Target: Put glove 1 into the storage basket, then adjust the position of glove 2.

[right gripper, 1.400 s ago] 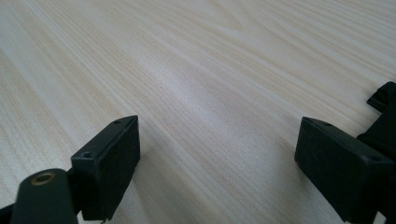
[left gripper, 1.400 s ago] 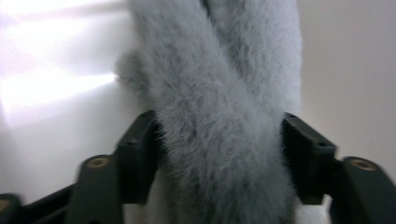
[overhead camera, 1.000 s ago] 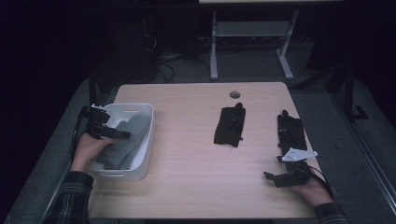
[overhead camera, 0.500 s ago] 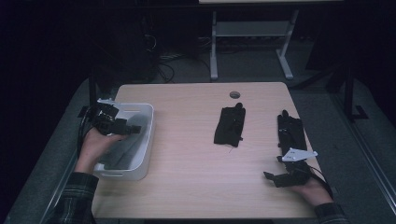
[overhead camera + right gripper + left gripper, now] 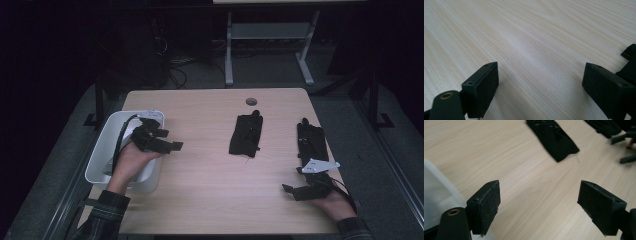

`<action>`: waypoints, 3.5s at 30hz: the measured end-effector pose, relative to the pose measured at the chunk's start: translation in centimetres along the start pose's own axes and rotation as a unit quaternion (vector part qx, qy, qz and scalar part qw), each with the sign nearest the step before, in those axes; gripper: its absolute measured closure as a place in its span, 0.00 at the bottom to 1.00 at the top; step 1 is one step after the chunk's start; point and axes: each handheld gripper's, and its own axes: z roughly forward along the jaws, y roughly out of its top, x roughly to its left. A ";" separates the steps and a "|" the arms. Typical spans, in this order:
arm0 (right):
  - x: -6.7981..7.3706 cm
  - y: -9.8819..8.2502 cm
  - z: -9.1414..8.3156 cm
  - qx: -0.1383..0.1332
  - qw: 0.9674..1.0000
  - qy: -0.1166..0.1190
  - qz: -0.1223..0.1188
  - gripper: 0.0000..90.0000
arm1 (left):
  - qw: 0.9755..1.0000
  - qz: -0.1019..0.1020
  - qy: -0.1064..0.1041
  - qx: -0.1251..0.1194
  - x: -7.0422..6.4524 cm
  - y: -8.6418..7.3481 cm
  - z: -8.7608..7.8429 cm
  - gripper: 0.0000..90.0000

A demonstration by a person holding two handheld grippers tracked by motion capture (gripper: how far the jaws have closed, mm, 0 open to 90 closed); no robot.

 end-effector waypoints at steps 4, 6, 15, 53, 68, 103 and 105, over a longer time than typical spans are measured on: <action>0.0 0.0 0.0 0.002 1.000 0.002 -0.003 0.13 | 1.000 0.016 -0.015 0.001 -1.7 -0.2 1.7 0.19; 0.0 0.0 0.0 0.001 1.000 0.002 -0.004 0.13 | 0.999 0.026 -0.018 0.005 -2.4 -0.4 2.5 0.19; 0.0 0.3 -0.1 0.012 1.000 0.000 0.001 0.18 | 0.998 0.049 -0.034 -0.004 -4.6 -2.5 5.3 0.19; -10.8 5.3 -0.9 -0.009 0.990 -0.109 0.093 1.00 | 0.990 0.139 -0.025 0.004 -5.9 -9.6 9.3 0.14; -11.8 5.8 3.3 0.034 0.989 -0.107 0.095 1.00 | 0.990 0.136 -0.022 0.004 -5.9 -9.6 9.3 0.14; -1.7 4.2 1.3 0.066 0.997 -0.021 0.020 1.00 | 0.990 0.137 -0.022 0.002 -5.9 -9.6 9.3 0.14; -1.0 4.2 1.2 0.068 0.998 -0.012 0.016 1.00 | 0.990 0.137 -0.022 0.002 -5.9 -9.6 9.3 0.14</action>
